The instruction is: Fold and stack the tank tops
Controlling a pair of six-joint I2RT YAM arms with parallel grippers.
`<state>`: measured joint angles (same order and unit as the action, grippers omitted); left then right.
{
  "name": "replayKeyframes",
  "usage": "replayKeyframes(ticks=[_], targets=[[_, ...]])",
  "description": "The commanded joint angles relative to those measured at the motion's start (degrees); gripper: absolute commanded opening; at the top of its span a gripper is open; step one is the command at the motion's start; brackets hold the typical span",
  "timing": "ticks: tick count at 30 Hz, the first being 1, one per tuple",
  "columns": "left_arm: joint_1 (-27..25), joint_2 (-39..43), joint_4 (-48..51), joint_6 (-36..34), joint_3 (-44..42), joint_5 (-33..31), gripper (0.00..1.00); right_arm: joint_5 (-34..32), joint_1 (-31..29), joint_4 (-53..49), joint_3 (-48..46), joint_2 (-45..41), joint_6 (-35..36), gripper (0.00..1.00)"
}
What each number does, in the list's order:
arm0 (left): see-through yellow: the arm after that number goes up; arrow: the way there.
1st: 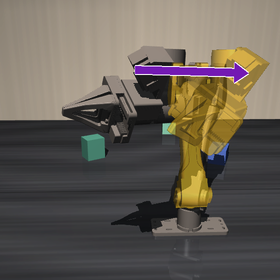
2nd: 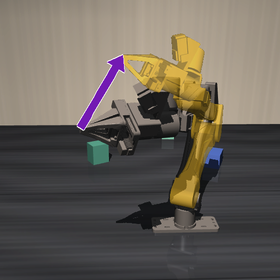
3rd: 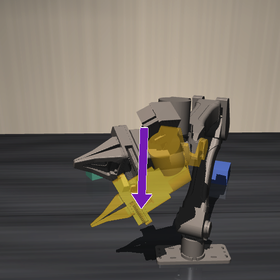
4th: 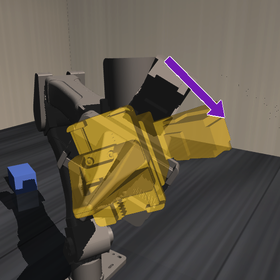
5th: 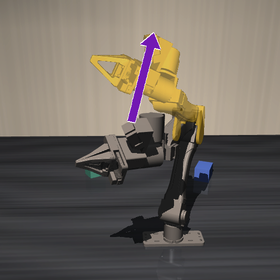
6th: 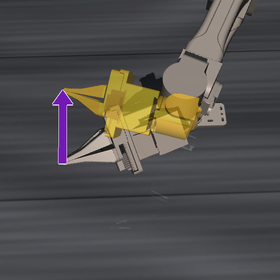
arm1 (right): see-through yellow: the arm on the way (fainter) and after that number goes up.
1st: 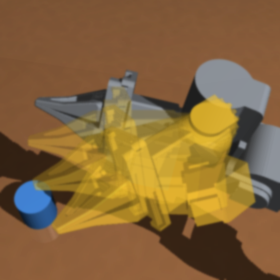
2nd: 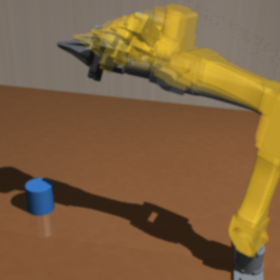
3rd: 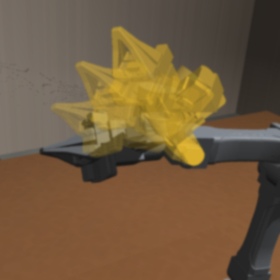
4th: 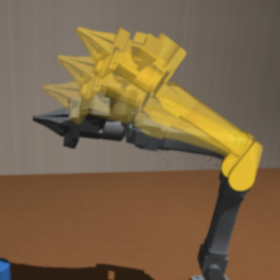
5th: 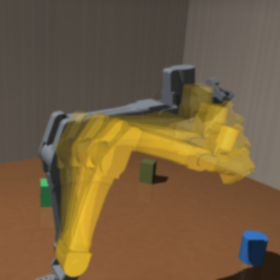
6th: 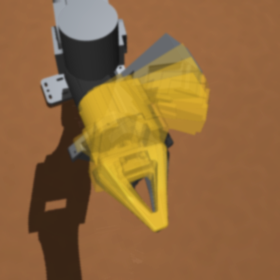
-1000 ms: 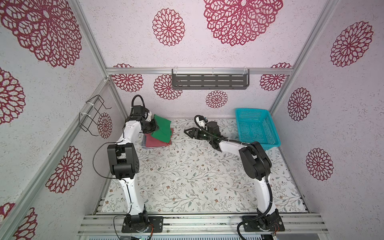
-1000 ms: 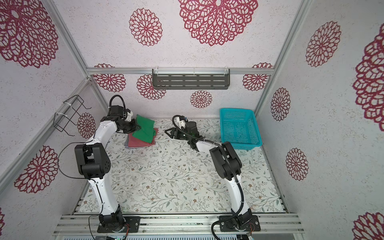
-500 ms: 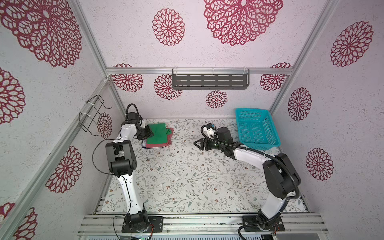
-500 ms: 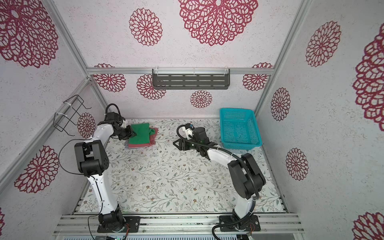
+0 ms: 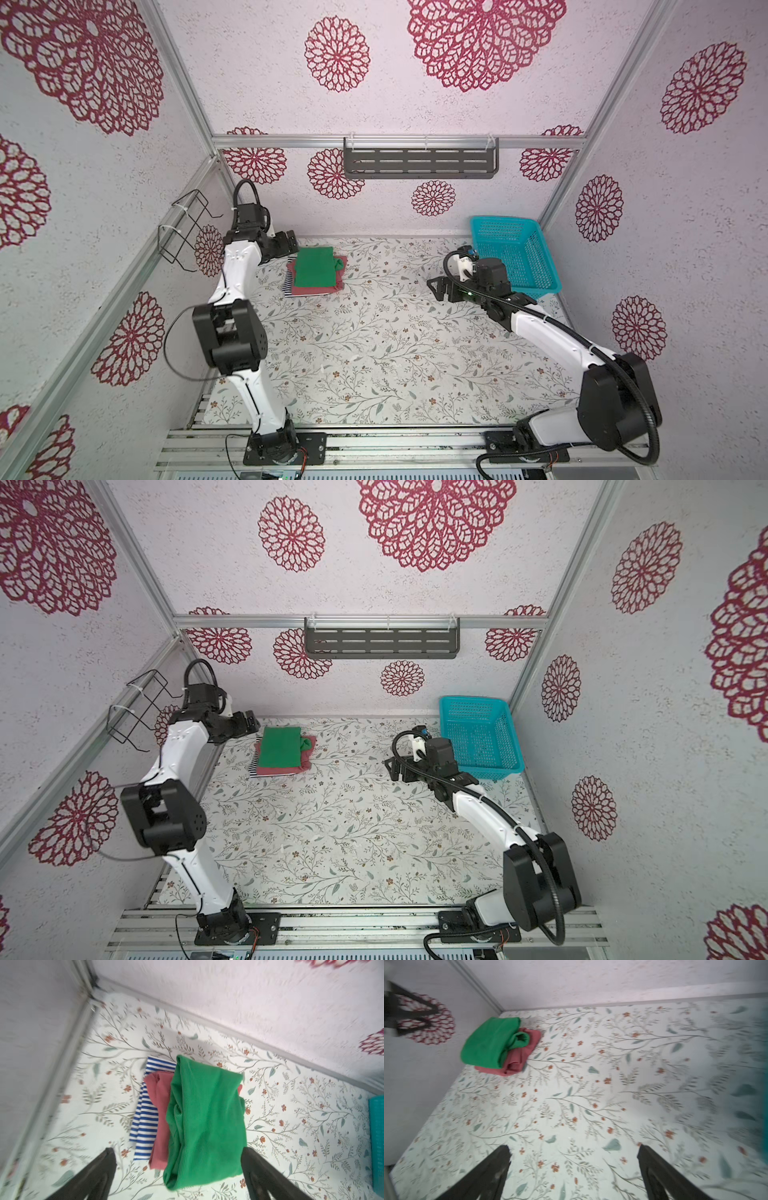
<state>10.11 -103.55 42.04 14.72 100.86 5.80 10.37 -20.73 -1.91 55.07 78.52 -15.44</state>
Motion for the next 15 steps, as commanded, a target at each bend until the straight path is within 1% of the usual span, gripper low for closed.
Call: replayKeyframes(ticks=[1,3,6,9,11,12,15], targets=[[-1.2,11.7,-6.7,0.5,-11.1,-9.4,0.97,-13.5,2.0,-4.5,-2.3,-4.9,4.8,0.99],[-2.3,19.0,-12.2,2.0,-21.7,-13.3,0.97,-21.6,2.5,-2.2,-7.5,-8.6,6.4,0.99],[-2.9,28.0,-18.0,5.5,-35.5,-17.7,0.97,-29.4,4.4,1.2,-14.8,-13.3,6.6,0.99],[-2.9,34.3,-21.1,7.8,-45.8,-19.3,0.97,-32.9,7.2,6.5,-21.7,-15.7,8.8,0.99],[-2.9,37.3,-25.4,7.3,-52.1,-19.6,0.97,-33.7,8.4,10.5,-25.2,-15.9,9.8,0.99],[-3.0,38.3,-27.3,6.7,-54.9,-19.6,0.97,-33.5,8.7,13.3,-26.9,-15.9,10.2,0.99],[-2.9,38.6,-31.0,5.2,-59.7,-19.9,0.97,-33.4,9.0,20.6,-30.7,-14.4,10.9,0.99]])
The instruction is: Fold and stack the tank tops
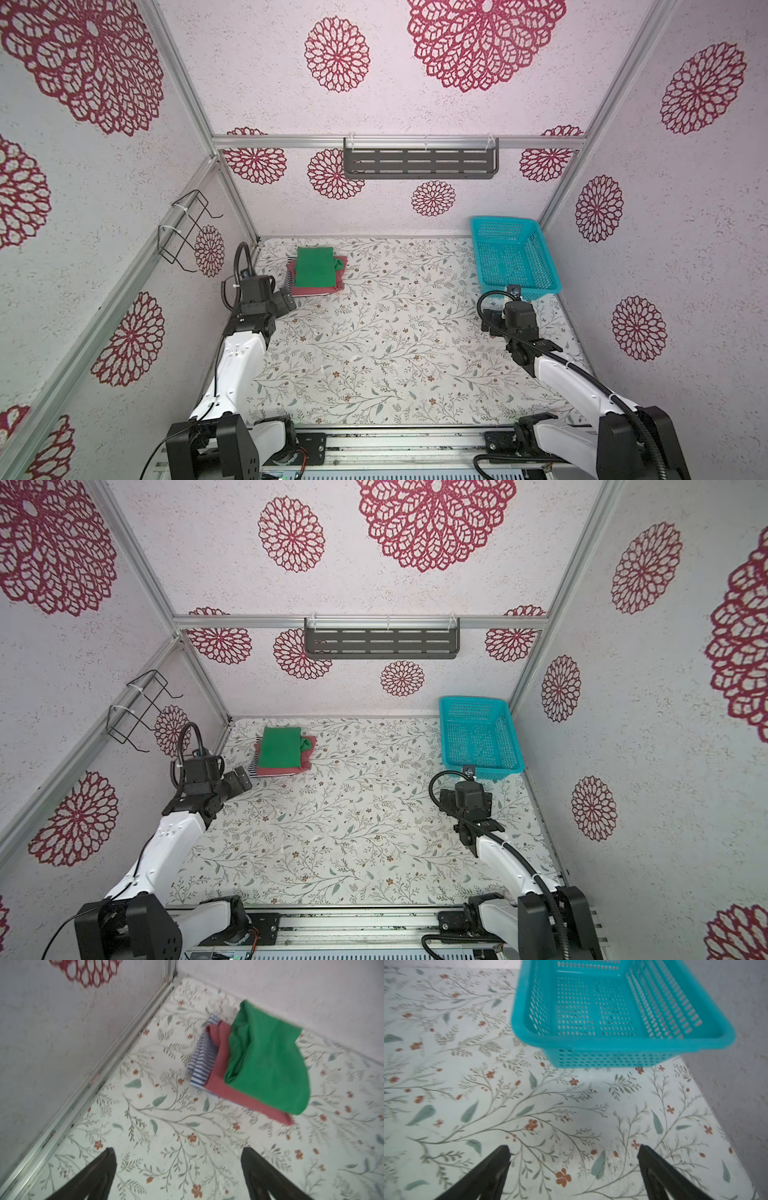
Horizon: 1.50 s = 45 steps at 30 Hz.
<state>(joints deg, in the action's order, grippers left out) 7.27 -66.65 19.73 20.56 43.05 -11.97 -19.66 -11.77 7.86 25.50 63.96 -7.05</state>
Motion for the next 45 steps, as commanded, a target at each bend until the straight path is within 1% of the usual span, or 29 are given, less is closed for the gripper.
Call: replayKeyframes(ticks=[1,4,6,9,10,13,14,16,18,22,25,27,28,30,31,32,33,34,35,36,42,43,44,45], targets=[[-0.1,1.0,-10.7,-1.9,-3.5,-2.3,0.97,-3.6,0.1,13.3,-2.1,0.9,2.7,0.99],[-0.1,-2.1,-17.1,-3.2,-7.0,0.5,0.97,-2.8,0.1,22.2,-5.5,2.2,3.4,0.99],[0.0,-3.6,-20.7,-3.9,-8.8,-0.3,0.97,-3.1,0.3,28.1,-7.9,3.6,4.0,0.99],[0.1,-5.6,-26.3,-4.7,-10.9,-2.4,0.97,-3.7,0.7,34.1,-9.7,6.9,4.7,0.99],[0.2,-6.6,-27.0,-4.6,-11.0,-2.4,0.98,-3.7,0.8,33.4,-9.0,7.4,4.7,0.99],[0.2,-10.1,-30.3,-5.2,-10.7,-2.6,0.97,-3.9,1.4,38.9,-9.6,9.3,6.1,0.99],[0.3,-10.7,-29.7,-5.1,-9.9,-2.1,0.97,-3.9,1.7,39.9,-9.5,10.0,6.3,0.99],[0.3,-11.4,-34.1,-6.2,-10.6,-2.0,0.97,-3.2,2.4,43.7,-10.1,11.0,6.4,0.99],[0.7,-12.5,-36.9,-6.9,-10.6,-0.6,0.97,-2.5,3.0,47.4,-10.5,12.4,6.2,0.99],[0.7,-16.3,-37.1,-7.1,-7.4,0.3,0.97,-2.2,4.1,48.0,-8.4,15.3,7.7,0.99],[0.7,-18.5,-42.5,-7.8,-7.3,0.6,0.97,-1.6,5.2,54.9,-9.5,19.0,8.6,0.99],[0.7,-20.9,-41.5,-8.7,-5.2,-0.4,0.97,-0.9,6.4,57.9,-9.8,21.8,7.7,0.99],[0.7,-21.5,-40.7,-9.3,-4.2,-0.7,0.97,0.7,7.2,54.8,-9.1,20.8,6.7,0.99],[0.7,-22.3,-43.7,-10.2,-4.6,-0.5,0.97,1.7,8.2,58.4,-10.1,22.3,6.0,0.99],[0.9,-23.7,-48.5,-11.1,-5.8,-0.5,0.97,2.1,8.6,60.2,-10.8,23.6,5.7,0.99],[0.8,-23.0,-44.6,-10.5,-5.0,-0.2,0.97,2.1,8.6,62.8,-11.4,24.6,6.3,0.99],[0.7,-22.8,-45.0,-10.5,-5.2,-0.1,0.97,2.5,8.7,59.7,-10.9,23.4,5.6,0.99],[0.7,-22.9,-49.2,-11.2,-6.9,-0.3,0.97,2.6,8.9,62.2,-11.1,24.5,5.7,0.99],[0.6,-22.4,-49.0,-11.0,-7.3,-0.3,0.97,2.7,9.0,59.9,-10.7,23.8,5.3,0.99],[0.6,-21.9,-48.9,-10.5,-7.6,-0.3,0.97,3.2,9.3,60.4,-10.8,23.9,5.1,0.99],[0.2,-20.7,-56.6,-11.0,-12.5,-1.5,0.97,3.2,9.7,60.9,-11.0,24.0,5.2,0.99],[0.2,-20.3,-59.8,-10.6,-14.6,-1.3,0.97,3.2,9.6,60.5,-10.9,23.8,5.1,0.99],[0.1,-20.9,-66.3,-10.4,-18.3,-1.8,0.98,3.2,9.7,61.0,-10.9,24.0,5.2,0.99],[-0.2,-23.6,-75.5,-11.7,-20.4,-3.7,0.97,3.2,9.6,60.7,-10.9,23.9,5.2,0.99]])
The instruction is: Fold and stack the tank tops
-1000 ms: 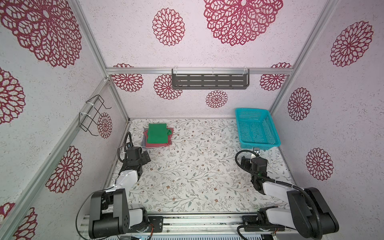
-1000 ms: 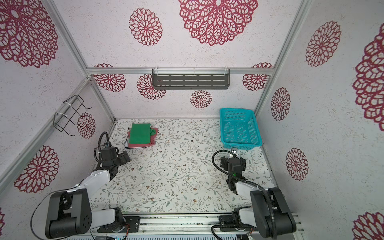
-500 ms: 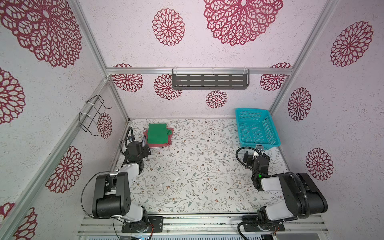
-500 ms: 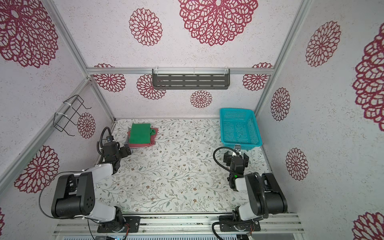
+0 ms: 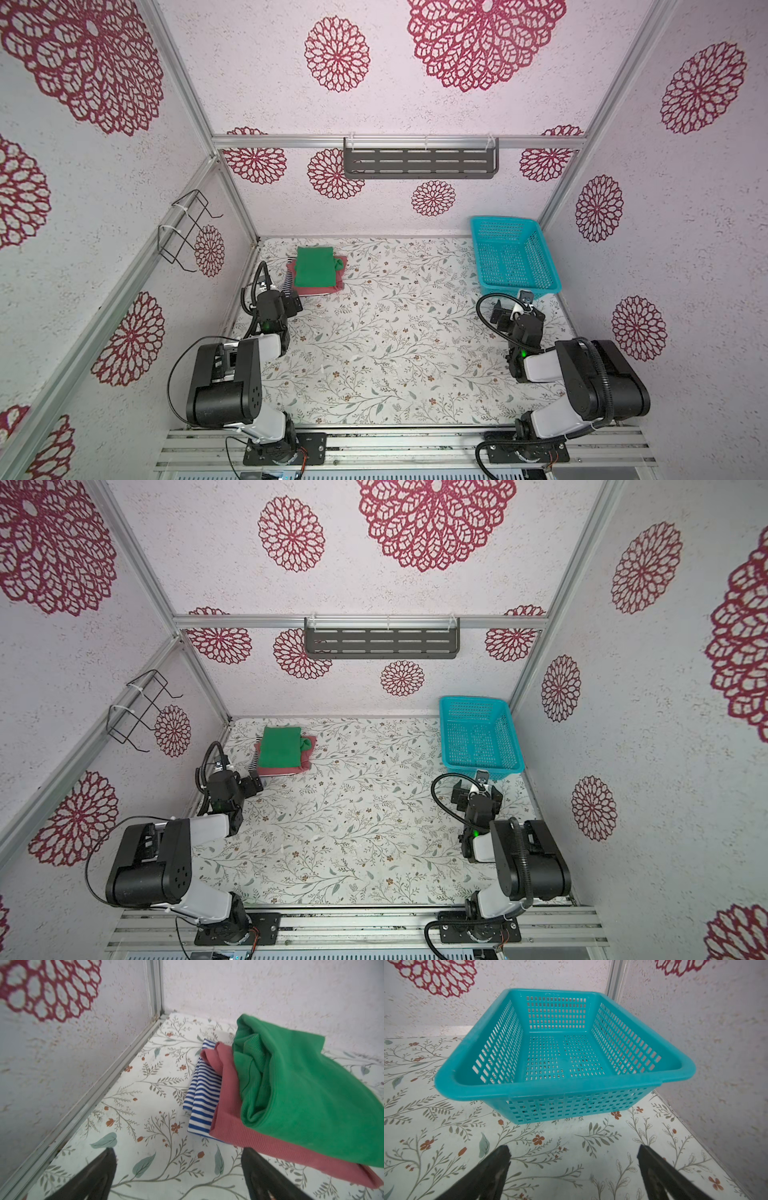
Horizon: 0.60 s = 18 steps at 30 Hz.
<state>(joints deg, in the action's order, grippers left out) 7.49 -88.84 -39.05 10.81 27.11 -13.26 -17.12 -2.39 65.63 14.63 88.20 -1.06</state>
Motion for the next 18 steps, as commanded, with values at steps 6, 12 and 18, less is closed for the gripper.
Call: replayKeyframes(ticks=[6,12,18], targets=[[-1.3,-0.2,-10.8,-1.7,-2.8,-4.2,0.97,0.7,0.2,3.0,-0.1,-0.3,-0.8,0.99],[-1.4,-0.2,-11.1,-1.8,-2.9,-4.3,0.97,0.7,0.2,2.5,0.2,-0.2,-0.9,0.99],[-1.4,-0.3,-11.5,-1.8,-2.9,-4.3,0.97,0.8,0.3,2.3,0.3,-0.2,-0.9,0.99]])
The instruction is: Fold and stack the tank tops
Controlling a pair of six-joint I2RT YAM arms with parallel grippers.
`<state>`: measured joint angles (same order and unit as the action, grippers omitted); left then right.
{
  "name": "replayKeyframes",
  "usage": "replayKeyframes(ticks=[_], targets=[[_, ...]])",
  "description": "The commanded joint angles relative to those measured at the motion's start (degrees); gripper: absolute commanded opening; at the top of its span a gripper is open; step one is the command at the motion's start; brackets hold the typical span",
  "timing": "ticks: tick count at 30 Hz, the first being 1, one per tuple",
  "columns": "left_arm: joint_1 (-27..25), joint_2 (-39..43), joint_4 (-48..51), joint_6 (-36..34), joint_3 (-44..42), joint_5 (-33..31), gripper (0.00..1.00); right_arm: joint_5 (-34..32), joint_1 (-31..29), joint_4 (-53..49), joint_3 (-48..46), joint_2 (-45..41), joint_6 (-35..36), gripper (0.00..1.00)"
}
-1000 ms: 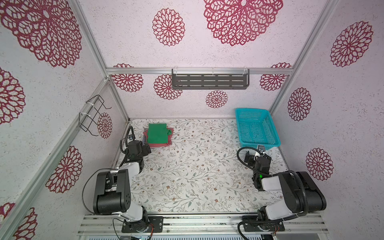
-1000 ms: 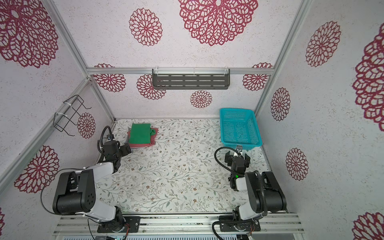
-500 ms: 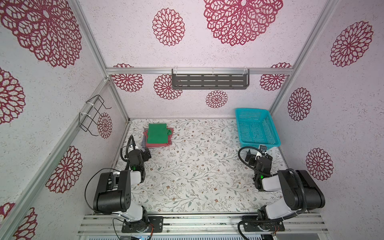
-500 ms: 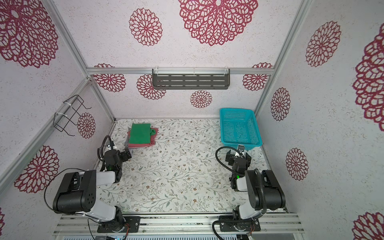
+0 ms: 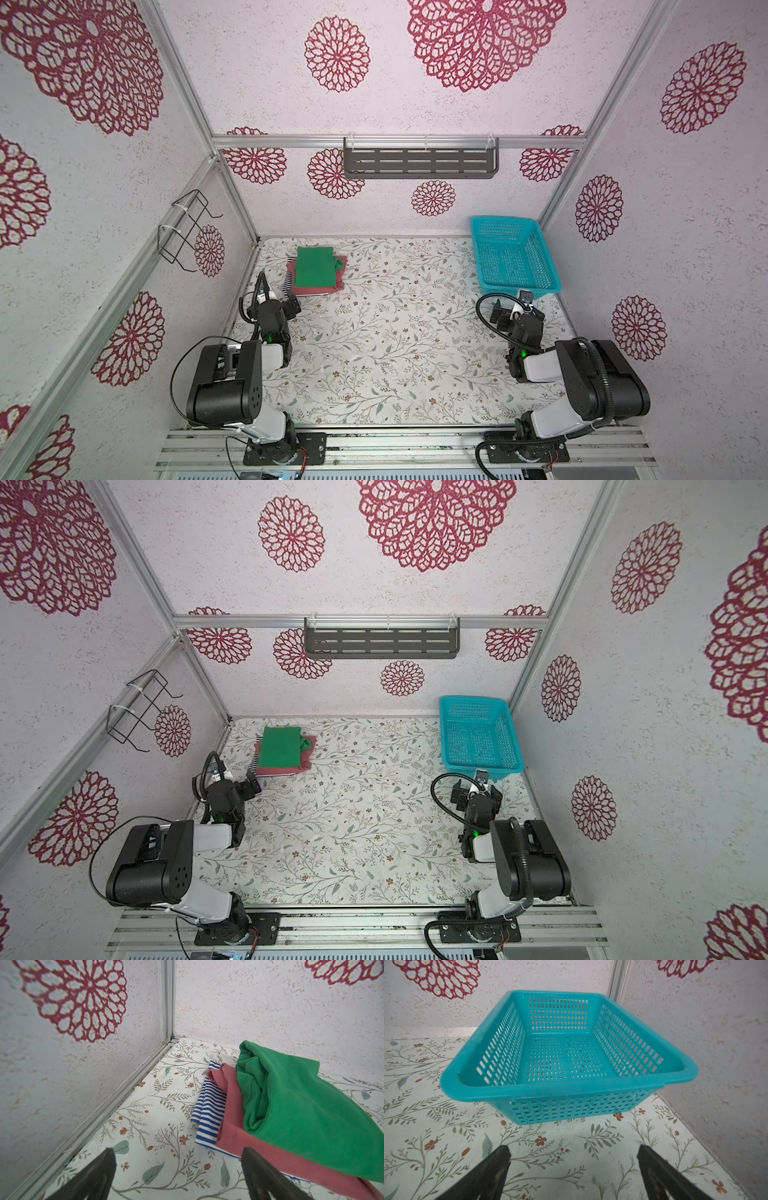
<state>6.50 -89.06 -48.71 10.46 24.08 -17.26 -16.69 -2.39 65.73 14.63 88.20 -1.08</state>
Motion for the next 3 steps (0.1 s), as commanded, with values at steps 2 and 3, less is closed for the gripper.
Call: replayKeyframes(ticks=[2,3], targets=[[-0.4,-0.1,-1.9,-1.4,0.1,-0.3,0.97,0.2,0.3,2.7,0.0,-0.4,-0.8,0.99],[-0.4,-0.1,-1.8,-1.4,0.1,-0.3,0.97,0.3,0.2,2.7,0.0,-0.4,-0.8,0.99]])
